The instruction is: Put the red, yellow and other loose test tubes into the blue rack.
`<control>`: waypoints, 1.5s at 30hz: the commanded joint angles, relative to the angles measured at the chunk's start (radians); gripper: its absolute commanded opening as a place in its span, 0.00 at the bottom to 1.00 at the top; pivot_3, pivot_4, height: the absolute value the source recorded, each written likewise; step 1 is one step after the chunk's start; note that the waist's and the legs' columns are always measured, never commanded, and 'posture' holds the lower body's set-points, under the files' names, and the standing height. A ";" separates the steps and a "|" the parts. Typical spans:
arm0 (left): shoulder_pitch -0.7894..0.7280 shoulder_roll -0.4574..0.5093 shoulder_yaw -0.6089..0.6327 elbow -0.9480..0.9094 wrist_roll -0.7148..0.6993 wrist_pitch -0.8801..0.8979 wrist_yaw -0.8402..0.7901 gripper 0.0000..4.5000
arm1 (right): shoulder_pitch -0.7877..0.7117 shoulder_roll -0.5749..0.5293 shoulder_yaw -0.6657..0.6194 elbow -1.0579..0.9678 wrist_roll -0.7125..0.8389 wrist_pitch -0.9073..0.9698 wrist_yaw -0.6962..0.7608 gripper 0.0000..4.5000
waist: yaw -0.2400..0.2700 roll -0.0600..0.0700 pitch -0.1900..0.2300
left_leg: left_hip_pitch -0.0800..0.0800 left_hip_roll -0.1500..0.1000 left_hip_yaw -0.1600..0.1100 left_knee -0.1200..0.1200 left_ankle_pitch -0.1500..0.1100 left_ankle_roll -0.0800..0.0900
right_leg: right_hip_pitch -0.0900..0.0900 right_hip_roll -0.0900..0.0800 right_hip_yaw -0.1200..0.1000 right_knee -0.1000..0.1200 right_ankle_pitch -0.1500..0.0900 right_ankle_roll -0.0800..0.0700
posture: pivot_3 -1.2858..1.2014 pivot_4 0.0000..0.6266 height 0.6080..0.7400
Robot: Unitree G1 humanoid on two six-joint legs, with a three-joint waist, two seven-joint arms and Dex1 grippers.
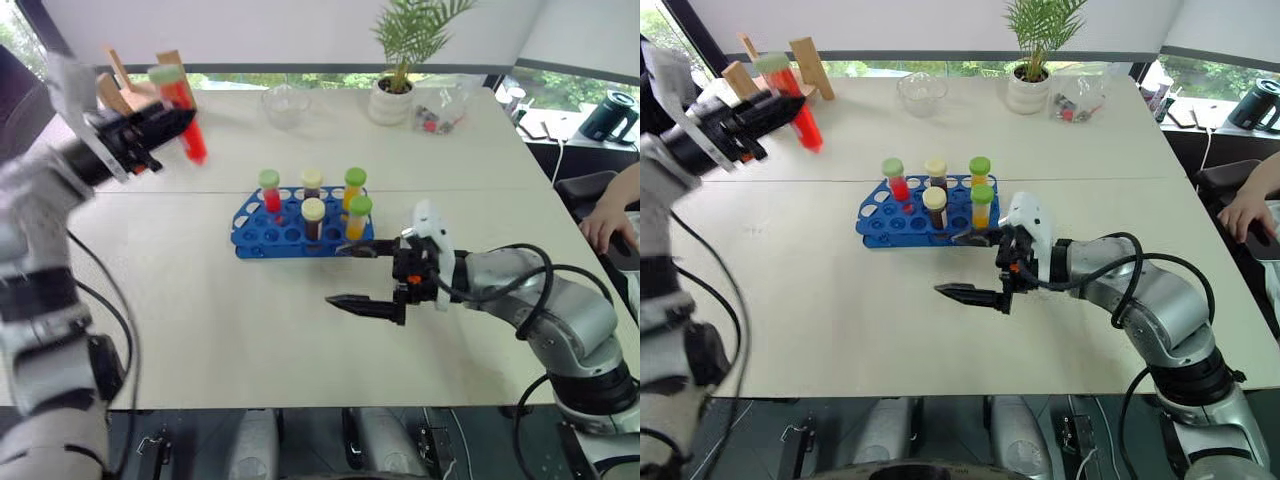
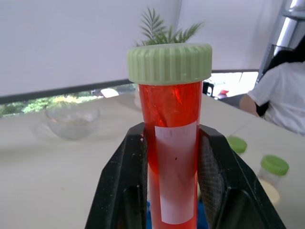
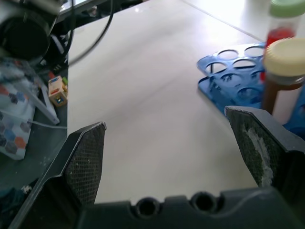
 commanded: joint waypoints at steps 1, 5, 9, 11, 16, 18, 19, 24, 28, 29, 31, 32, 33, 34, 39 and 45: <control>0.042 -0.108 -0.011 -0.108 -0.036 -0.066 0.108 0.19 | -0.072 -0.008 -0.043 0.042 0.024 0.005 0.025 0.98 | 0.004 -0.002 0.001 | -0.002 0.001 -0.002 0.004 0.000 0.000 | 0.000 0.002 -0.001 0.001 0.000 0.000 | 0.52 0.24 1.00; 0.127 -0.184 -0.084 -0.127 0.023 -0.189 0.136 0.19 | -0.094 -0.032 -0.033 0.084 -0.004 -0.005 0.056 0.98 | 0.002 -0.002 0.001 | -0.001 0.002 -0.002 0.008 0.000 0.000 | 0.002 0.003 -0.001 0.000 0.002 0.000 | 0.52 0.24 1.00; 0.209 -0.198 -0.167 -0.132 0.076 -0.280 0.131 0.19 | -0.099 -0.043 -0.034 0.097 -0.009 -0.006 0.078 0.98 | -0.001 -0.001 0.001 | -0.001 0.002 -0.001 0.007 -0.001 0.001 | 0.002 0.004 0.000 0.000 0.002 0.000 | 0.52 0.24 1.00; 0.236 -0.208 -0.200 -0.122 0.099 -0.320 0.134 0.19 | -0.101 -0.046 -0.036 0.106 -0.012 -0.010 0.086 0.98 | 0.000 -0.001 0.001 | 0.000 0.002 -0.002 0.006 -0.002 0.003 | 0.002 0.005 0.000 0.000 0.002 0.000 | 0.52 0.24 1.00; 0.279 -0.208 -0.273 -0.065 0.183 -0.430 0.135 0.19 | -0.103 -0.040 -0.023 0.119 -0.036 -0.022 0.089 0.98 | 0.002 -0.001 0.001 | -0.001 0.002 -0.001 0.007 -0.002 0.004 | 0.002 0.004 0.000 0.000 0.002 0.000 | 0.52 0.24 1.00; 0.284 -0.212 -0.286 -0.047 0.194 -0.456 0.136 0.19 | -0.105 -0.027 -0.011 0.114 -0.046 -0.025 0.080 0.98 | 0.001 -0.001 0.001 | -0.001 0.002 -0.001 0.007 -0.002 0.004 | 0.002 0.004 0.000 0.000 0.002 0.000 | 0.52 0.24 1.00; 0.283 -0.213 -0.295 -0.033 0.204 -0.474 0.138 0.19 | -0.107 -0.016 -0.007 0.109 -0.047 -0.025 0.072 0.98 | 0.001 -0.001 0.001 | -0.001 0.002 -0.001 0.007 -0.002 0.004 | 0.002 0.004 0.000 0.000 0.002 0.000 | 0.52 0.24 1.00; 0.250 -0.218 -0.306 0.039 0.228 -0.533 0.153 0.19 | -0.108 0.029 -0.002 0.095 -0.049 -0.018 0.042 0.98 | 0.001 -0.001 0.000 | -0.001 0.002 -0.001 0.007 -0.002 0.004 | 0.002 0.004 0.000 0.000 0.002 0.000 | 0.52 0.24 1.00; 0.215 -0.220 -0.319 0.098 0.245 -0.571 0.150 0.19 | -0.099 0.042 0.002 0.086 -0.053 -0.018 0.029 0.98 | 0.001 -0.001 0.000 | -0.001 0.002 -0.001 0.007 -0.002 0.004 | 0.002 0.004 0.000 -0.001 0.002 0.000 | 0.52 0.24 1.00; 0.211 -0.219 -0.323 0.107 0.247 -0.576 0.149 0.19 | -0.096 0.043 0.001 0.083 -0.053 -0.018 0.026 0.98 | 0.001 -0.001 0.000 | -0.001 0.002 -0.001 0.007 -0.002 0.004 | 0.002 0.004 0.000 -0.001 0.002 0.000 | 0.52 0.24 1.00; 0.210 -0.215 -0.327 0.113 0.249 -0.579 0.145 0.19 | -0.091 0.044 -0.002 0.077 -0.050 -0.018 0.019 0.98 | 0.001 -0.001 0.000 | -0.001 0.002 -0.002 0.007 -0.002 0.004 | 0.002 0.004 -0.001 -0.001 0.002 0.000 | 0.52 0.24 1.00; 0.214 -0.211 -0.330 0.112 0.251 -0.579 0.142 0.19 | -0.088 0.044 -0.004 0.074 -0.049 -0.018 0.016 0.98 | 0.001 -0.001 0.000 | -0.001 0.002 -0.002 0.006 -0.002 0.004 | 0.002 0.004 -0.001 -0.001 0.002 0.000 | 0.52 0.24 1.00; 0.218 -0.209 -0.333 0.109 0.253 -0.579 0.139 0.19 | -0.085 0.045 -0.005 0.072 -0.048 -0.018 0.012 0.98 | 0.001 -0.001 0.000 | -0.001 0.002 -0.002 0.006 -0.002 0.004 | 0.002 0.004 -0.001 -0.001 0.002 0.000 | 0.52 0.24 1.00; 0.223 -0.207 -0.334 0.105 0.254 -0.579 0.138 0.19 | -0.083 0.045 -0.006 0.069 -0.047 -0.017 0.009 0.98 | 0.001 -0.001 0.000 | -0.001 0.002 -0.002 0.007 -0.002 0.004 | 0.002 0.004 -0.001 -0.001 0.002 0.000 | 0.52 0.24 1.00; 0.248 -0.204 -0.343 0.081 0.243 -0.566 0.124 0.30 | -0.073 0.049 -0.004 0.065 -0.045 -0.021 -0.001 0.98 | 0.001 -0.001 0.000 | -0.001 0.002 -0.002 0.006 -0.002 0.004 | 0.002 0.004 -0.001 -0.001 0.002 0.000 | 0.52 0.24 1.00; 0.266 -0.142 -0.297 -0.021 0.224 -0.476 0.153 0.95 | -0.060 0.036 -0.002 0.080 -0.060 -0.032 0.006 0.98 | 0.001 -0.001 0.001 | -0.001 0.002 -0.002 0.006 -0.002 0.004 | 0.002 0.004 -0.001 -0.001 0.002 0.000 | 0.52 0.24 1.00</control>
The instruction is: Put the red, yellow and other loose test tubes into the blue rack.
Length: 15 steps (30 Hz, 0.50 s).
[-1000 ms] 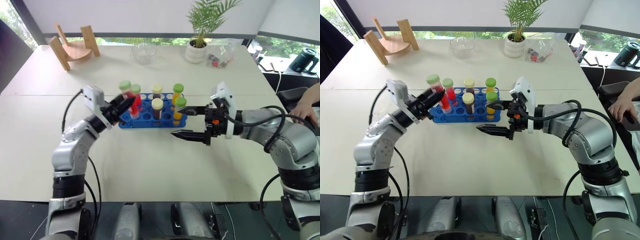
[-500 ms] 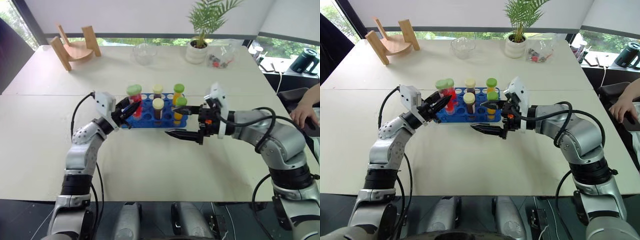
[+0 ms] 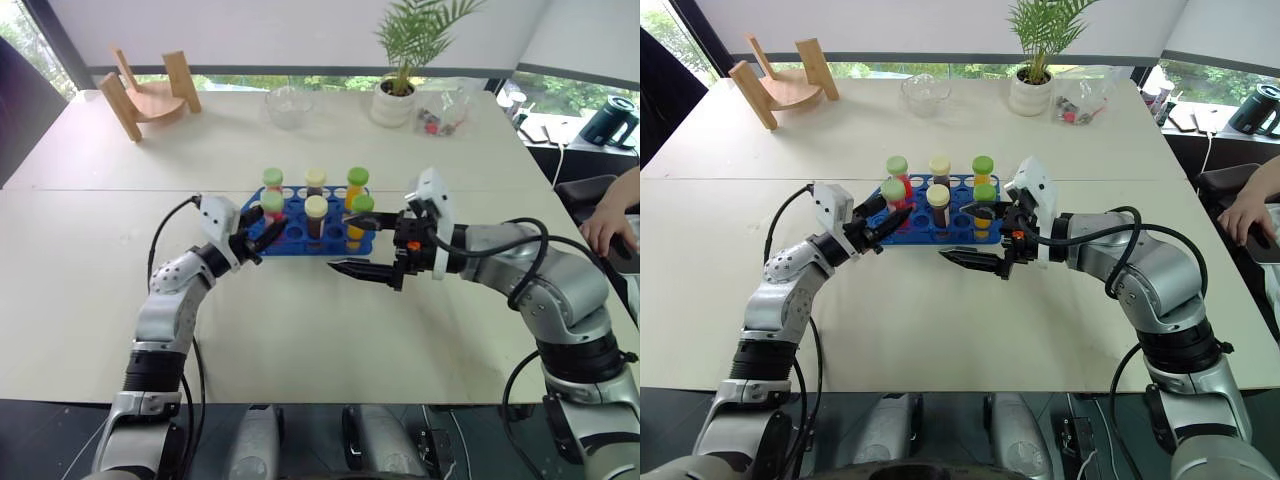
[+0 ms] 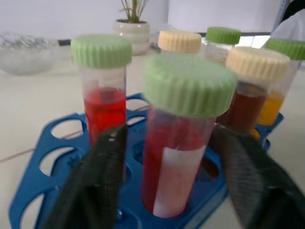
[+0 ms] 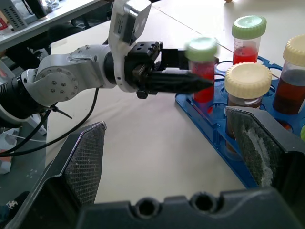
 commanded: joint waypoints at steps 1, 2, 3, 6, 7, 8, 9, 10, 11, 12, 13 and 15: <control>0.015 0.091 0.065 -0.165 -0.038 0.094 0.021 0.95 | 0.013 -0.015 -0.021 -0.019 -0.009 -0.023 0.013 0.98 | -0.003 0.000 0.000 | 0.000 0.000 0.000 0.000 0.000 0.000 | 0.000 0.000 0.000 0.000 0.000 0.000 | 0.52 0.24 1.00; 0.031 0.125 0.079 -0.209 -0.063 0.137 0.011 0.95 | 0.021 -0.027 -0.024 -0.015 -0.012 -0.024 0.020 0.98 | -0.006 0.000 0.000 | 0.000 0.000 0.000 0.000 0.000 0.000 | 0.000 0.000 0.000 0.000 0.000 0.000 | 0.52 0.24 1.00; 0.052 0.158 0.090 -0.249 -0.089 0.180 -0.004 0.95 | 0.031 -0.040 -0.028 -0.013 -0.013 -0.025 0.029 0.98 | -0.006 0.000 0.000 | 0.000 0.000 0.000 -0.001 0.000 0.000 | 0.000 0.000 0.000 0.000 0.000 0.000 | 0.52 0.24 1.00; 0.169 0.293 0.130 -0.368 -0.173 0.309 -0.092 0.95 | 0.093 -0.114 -0.030 -0.020 -0.009 -0.007 0.090 0.98 | -0.006 0.001 0.000 | 0.000 0.001 0.001 -0.002 -0.001 0.001 | -0.001 0.000 0.001 -0.001 0.000 0.000 | 0.52 0.24 1.00; 0.231 0.352 0.145 -0.406 -0.187 0.336 -0.132 0.95 | 0.124 -0.147 -0.024 -0.020 -0.015 -0.008 0.116 0.98 | -0.005 0.001 0.000 | 0.000 0.001 0.001 -0.002 -0.001 0.002 | -0.001 0.000 0.001 -0.001 0.000 0.000 | 0.52 0.24 1.00; 0.287 0.401 0.158 -0.435 -0.194 0.357 -0.164 0.95 | 0.154 -0.174 -0.019 -0.019 -0.023 -0.013 0.137 0.98 | -0.005 0.001 0.000 | 0.000 0.001 0.001 -0.003 -0.002 0.002 | -0.001 0.000 0.001 -0.002 -0.001 -0.001 | 0.52 0.24 1.00; 0.357 0.451 0.175 -0.458 -0.197 0.363 -0.205 0.95 | 0.184 -0.196 -0.013 -0.013 -0.029 -0.021 0.156 0.98 | -0.005 0.001 0.001 | 0.000 0.001 0.001 -0.003 -0.002 0.004 | -0.001 0.000 0.001 -0.003 -0.001 -0.001 | 0.52 0.24 1.00; 0.412 0.486 0.191 -0.477 -0.200 0.365 -0.233 0.95 | 0.207 -0.210 -0.009 -0.006 -0.034 -0.028 0.171 0.98 | -0.004 0.001 0.001 | 0.000 0.001 0.002 -0.003 -0.003 0.004 | -0.001 0.000 0.001 -0.003 -0.001 -0.002 | 0.52 0.24 1.00; 0.460 0.510 0.208 -0.498 -0.211 0.375 -0.251 0.95 | 0.224 -0.217 -0.004 0.005 -0.041 -0.034 0.181 0.98 | -0.004 0.001 0.001 | 0.000 0.001 0.002 -0.003 -0.003 0.004 | -0.001 0.000 0.001 -0.003 -0.002 -0.003 | 0.52 0.24 1.00; 0.501 0.525 0.222 -0.517 -0.226 0.385 -0.265 0.95 | 0.238 -0.221 0.002 0.013 -0.049 -0.040 0.189 0.98 | -0.004 0.002 0.001 | 0.000 0.001 0.002 -0.003 -0.003 0.004 | -0.001 0.000 0.001 -0.003 -0.003 -0.005 | 0.52 0.24 1.00; 0.529 0.530 0.230 -0.531 -0.230 0.386 -0.268 0.95 | 0.246 -0.223 0.009 0.019 -0.059 -0.047 0.197 0.98 | -0.004 0.002 0.001 | 0.000 0.002 0.002 -0.003 -0.003 0.004 | -0.002 0.000 0.001 -0.003 -0.004 -0.006 | 0.52 0.24 1.00; 0.568 0.529 0.233 -0.543 -0.221 0.377 -0.263 0.95 | 0.251 -0.211 0.016 0.031 -0.070 -0.055 0.204 0.98 | 0.000 0.003 0.002 | 0.000 0.002 0.003 -0.002 -0.003 0.004 | -0.001 -0.001 0.001 -0.003 -0.005 -0.008 | 0.52 0.24 1.00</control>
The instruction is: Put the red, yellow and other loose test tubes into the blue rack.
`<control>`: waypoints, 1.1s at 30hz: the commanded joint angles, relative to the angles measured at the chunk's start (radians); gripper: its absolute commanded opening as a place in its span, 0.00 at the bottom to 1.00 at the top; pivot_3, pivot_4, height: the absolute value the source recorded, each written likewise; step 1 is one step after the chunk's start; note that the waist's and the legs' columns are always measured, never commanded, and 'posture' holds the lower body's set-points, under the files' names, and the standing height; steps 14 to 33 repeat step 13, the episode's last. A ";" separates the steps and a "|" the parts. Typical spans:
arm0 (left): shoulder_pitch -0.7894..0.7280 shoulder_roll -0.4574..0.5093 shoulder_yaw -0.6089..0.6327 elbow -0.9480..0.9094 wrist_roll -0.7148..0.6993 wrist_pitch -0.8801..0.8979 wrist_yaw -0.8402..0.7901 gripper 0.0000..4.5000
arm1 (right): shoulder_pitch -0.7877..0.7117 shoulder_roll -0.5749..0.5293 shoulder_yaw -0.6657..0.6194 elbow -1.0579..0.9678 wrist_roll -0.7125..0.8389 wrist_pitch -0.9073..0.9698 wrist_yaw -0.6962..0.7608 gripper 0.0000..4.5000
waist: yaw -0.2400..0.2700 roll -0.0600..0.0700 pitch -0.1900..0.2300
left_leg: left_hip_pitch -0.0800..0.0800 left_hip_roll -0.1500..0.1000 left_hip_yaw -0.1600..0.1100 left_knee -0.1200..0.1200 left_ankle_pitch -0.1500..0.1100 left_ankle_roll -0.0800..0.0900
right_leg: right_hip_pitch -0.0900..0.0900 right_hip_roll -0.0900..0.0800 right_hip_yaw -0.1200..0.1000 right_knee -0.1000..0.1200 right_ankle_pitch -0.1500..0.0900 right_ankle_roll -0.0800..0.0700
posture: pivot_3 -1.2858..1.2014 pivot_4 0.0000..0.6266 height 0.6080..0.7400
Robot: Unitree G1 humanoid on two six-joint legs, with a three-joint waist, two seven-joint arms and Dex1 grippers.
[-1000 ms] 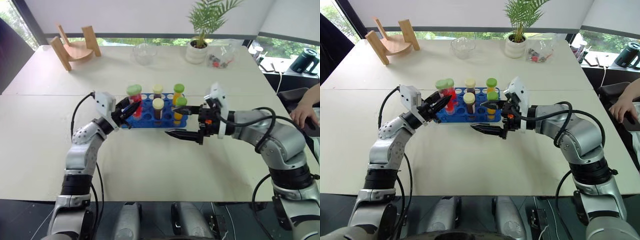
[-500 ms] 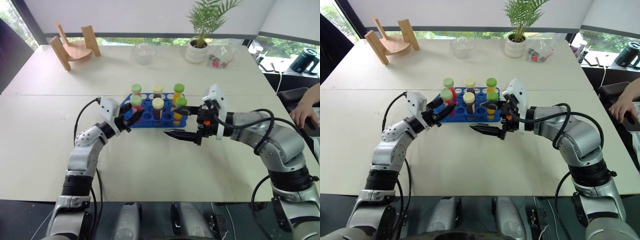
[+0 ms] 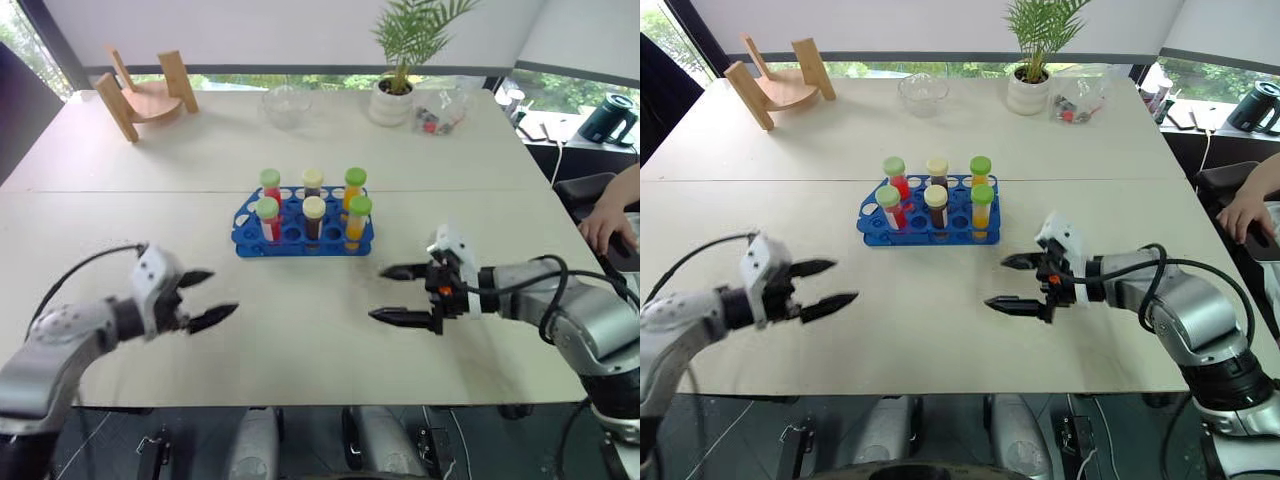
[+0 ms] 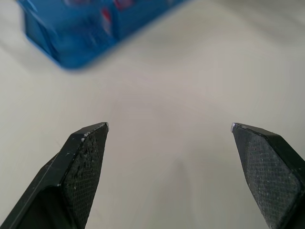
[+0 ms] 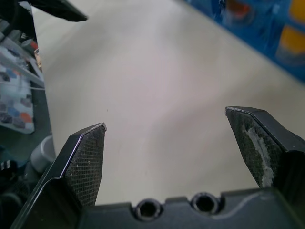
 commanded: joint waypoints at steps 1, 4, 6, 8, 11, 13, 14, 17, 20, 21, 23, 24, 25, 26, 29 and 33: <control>0.034 0.002 0.033 -0.054 -0.008 -0.016 0.000 0.95 | -0.007 0.010 0.005 0.005 -0.014 -0.034 0.021 0.98 | 0.002 0.000 0.000 | 0.000 0.000 0.000 0.001 0.000 0.000 | 0.000 0.000 0.000 0.000 0.000 0.000 | 0.52 0.24 1.00; 0.037 -0.030 0.018 -0.049 -0.005 -0.013 0.038 0.95 | -0.015 0.032 0.022 0.027 -0.032 -0.046 0.024 0.98 | 0.002 0.000 0.000 | 0.000 0.000 0.001 0.002 0.000 0.000 | 0.001 0.000 0.001 0.000 0.000 0.000 | 0.52 0.24 1.00; 0.036 -0.045 0.009 -0.049 -0.006 -0.011 0.049 0.95 | -0.022 0.042 0.031 0.036 -0.042 -0.049 0.028 0.98 | 0.001 0.000 0.000 | 0.000 0.000 0.001 0.002 0.000 0.000 | 0.000 0.000 0.001 0.000 0.000 0.000 | 0.52 0.24 1.00; 0.036 -0.056 0.007 -0.049 -0.015 -0.004 0.056 0.95 | -0.032 0.052 0.039 0.042 -0.050 -0.048 0.030 0.98 | 0.001 0.000 0.000 | 0.000 0.000 0.001 0.001 0.000 0.000 | 0.000 0.000 0.001 0.000 0.000 0.000 | 0.52 0.24 1.00; 0.031 -0.069 0.008 -0.048 -0.022 0.006 0.071 0.95 | -0.043 0.060 0.042 0.045 -0.055 -0.047 0.035 0.98 | 0.001 0.000 0.000 | 0.000 0.000 0.001 0.000 0.000 0.001 | -0.001 0.001 0.001 0.000 0.000 0.001 | 0.52 0.24 1.00; 0.023 -0.077 0.013 -0.042 -0.036 0.015 0.076 0.95 | -0.047 0.063 0.043 0.048 -0.057 -0.048 0.037 0.98 | 0.001 0.000 0.000 | 0.000 0.001 0.001 -0.001 -0.001 0.001 | -0.001 0.001 0.001 0.000 0.000 0.001 | 0.52 0.24 1.00; 0.023 -0.077 0.013 -0.042 -0.036 0.015 0.076 0.95 | -0.047 0.063 0.043 0.048 -0.057 -0.048 0.037 0.98 | 0.001 0.000 0.000 | 0.000 0.001 0.001 -0.001 -0.001 0.001 | -0.001 0.001 0.001 0.000 0.000 0.001 | 0.52 0.24 1.00; 0.023 -0.077 0.013 -0.042 -0.036 0.015 0.076 0.95 | -0.047 0.063 0.043 0.048 -0.057 -0.048 0.037 0.98 | 0.001 0.000 0.000 | 0.000 0.001 0.001 -0.001 -0.001 0.001 | -0.001 0.001 0.001 0.000 0.000 0.001 | 0.52 0.24 1.00; 0.023 -0.077 0.013 -0.042 -0.036 0.015 0.076 0.95 | -0.047 0.063 0.043 0.048 -0.057 -0.048 0.037 0.98 | 0.001 0.000 0.000 | 0.000 0.001 0.001 -0.001 -0.001 0.001 | -0.001 0.001 0.001 0.000 0.000 0.001 | 0.52 0.24 1.00; 0.023 -0.077 0.013 -0.042 -0.036 0.015 0.076 0.95 | -0.047 0.063 0.043 0.048 -0.057 -0.048 0.037 0.98 | 0.001 0.000 0.000 | 0.000 0.001 0.001 -0.001 -0.001 0.001 | -0.001 0.001 0.001 0.000 0.000 0.001 | 0.52 0.24 1.00; 0.023 -0.077 0.013 -0.042 -0.036 0.015 0.076 0.95 | -0.047 0.063 0.043 0.048 -0.057 -0.048 0.037 0.98 | 0.001 0.000 0.000 | 0.000 0.001 0.001 -0.001 -0.001 0.001 | -0.001 0.001 0.001 0.000 0.000 0.001 | 0.52 0.24 1.00; 0.023 -0.077 0.013 -0.042 -0.036 0.015 0.076 0.95 | -0.047 0.063 0.043 0.048 -0.057 -0.048 0.037 0.98 | 0.001 0.000 0.000 | 0.000 0.001 0.001 -0.001 -0.001 0.001 | -0.001 0.001 0.001 0.000 0.000 0.001 | 0.52 0.24 1.00; 0.023 -0.077 0.013 -0.042 -0.036 0.015 0.076 0.95 | -0.047 0.063 0.043 0.048 -0.057 -0.048 0.037 0.98 | 0.001 0.000 0.000 | 0.000 0.001 0.001 -0.001 -0.001 0.001 | -0.001 0.001 0.001 0.000 0.000 0.001 | 0.52 0.24 1.00; 0.023 -0.077 0.013 -0.042 -0.036 0.015 0.076 0.95 | -0.047 0.063 0.043 0.048 -0.057 -0.048 0.037 0.98 | 0.001 0.000 0.000 | 0.000 0.001 0.001 -0.001 -0.001 0.001 | -0.001 0.001 0.001 0.000 0.000 0.001 | 0.52 0.24 1.00; 0.023 -0.077 0.013 -0.042 -0.036 0.015 0.076 0.95 | -0.047 0.063 0.043 0.048 -0.057 -0.048 0.037 0.98 | 0.001 0.000 0.000 | 0.000 0.001 0.001 -0.001 -0.001 0.001 | -0.001 0.001 0.001 0.000 0.000 0.001 | 0.52 0.24 1.00; 0.023 -0.077 0.013 -0.042 -0.036 0.015 0.076 0.95 | -0.047 0.063 0.043 0.048 -0.057 -0.048 0.037 0.98 | 0.001 0.000 0.000 | 0.000 0.001 0.001 -0.001 -0.001 0.001 | -0.001 0.001 0.001 0.000 0.000 0.001 | 0.52 0.24 1.00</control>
